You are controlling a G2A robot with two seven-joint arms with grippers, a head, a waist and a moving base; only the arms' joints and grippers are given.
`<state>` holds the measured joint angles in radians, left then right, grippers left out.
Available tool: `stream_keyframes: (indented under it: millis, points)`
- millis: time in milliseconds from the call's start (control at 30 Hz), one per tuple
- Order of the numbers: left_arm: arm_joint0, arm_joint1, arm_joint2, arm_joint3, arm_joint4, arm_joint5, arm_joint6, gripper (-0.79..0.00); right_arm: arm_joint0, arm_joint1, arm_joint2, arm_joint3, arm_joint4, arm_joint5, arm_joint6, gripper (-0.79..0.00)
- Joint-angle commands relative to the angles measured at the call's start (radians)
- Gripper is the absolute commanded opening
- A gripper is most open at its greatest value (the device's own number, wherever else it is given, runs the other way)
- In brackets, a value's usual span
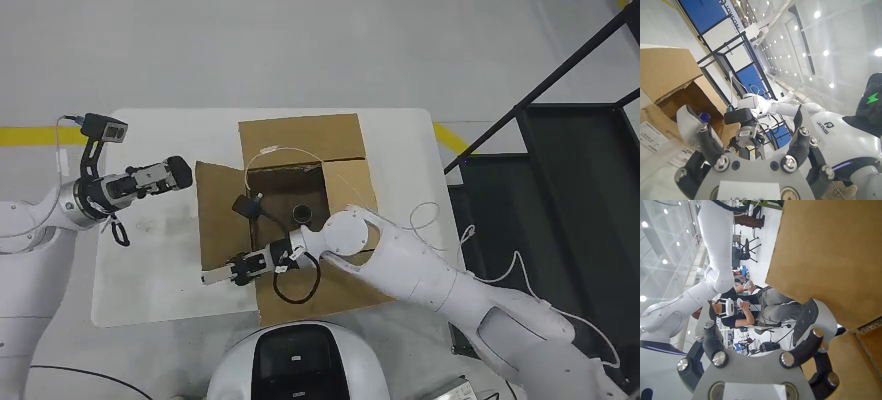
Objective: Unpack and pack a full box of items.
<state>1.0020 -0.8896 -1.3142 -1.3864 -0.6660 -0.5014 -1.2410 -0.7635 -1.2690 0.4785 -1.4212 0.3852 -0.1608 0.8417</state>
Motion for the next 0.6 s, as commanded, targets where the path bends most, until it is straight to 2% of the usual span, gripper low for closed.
stream_keyframes:
  millis: [0,100,233,400,567]
  points:
    - [0.005,-0.004,0.027,0.008,0.03,0.029,0.008,0.0,0.009,-0.014,-0.015,0.015,-0.002,-0.002,0.005,0.0]
    - [0.0,-0.013,0.081,0.056,0.09,0.047,0.015,0.0,0.016,-0.026,-0.019,0.021,-0.008,-0.003,0.016,0.0]
    - [-0.016,-0.028,0.144,0.129,0.146,0.068,0.04,0.0,0.0,-0.009,0.03,-0.015,-0.025,0.0,0.041,0.0]
    - [-0.01,-0.037,0.169,0.182,0.173,0.047,0.072,0.0,-0.062,0.039,0.148,-0.094,-0.053,0.013,0.058,0.0]
    - [0.004,-0.045,0.194,0.205,0.218,0.048,0.127,0.0,-0.181,0.102,0.324,-0.181,-0.064,0.017,0.072,0.0]
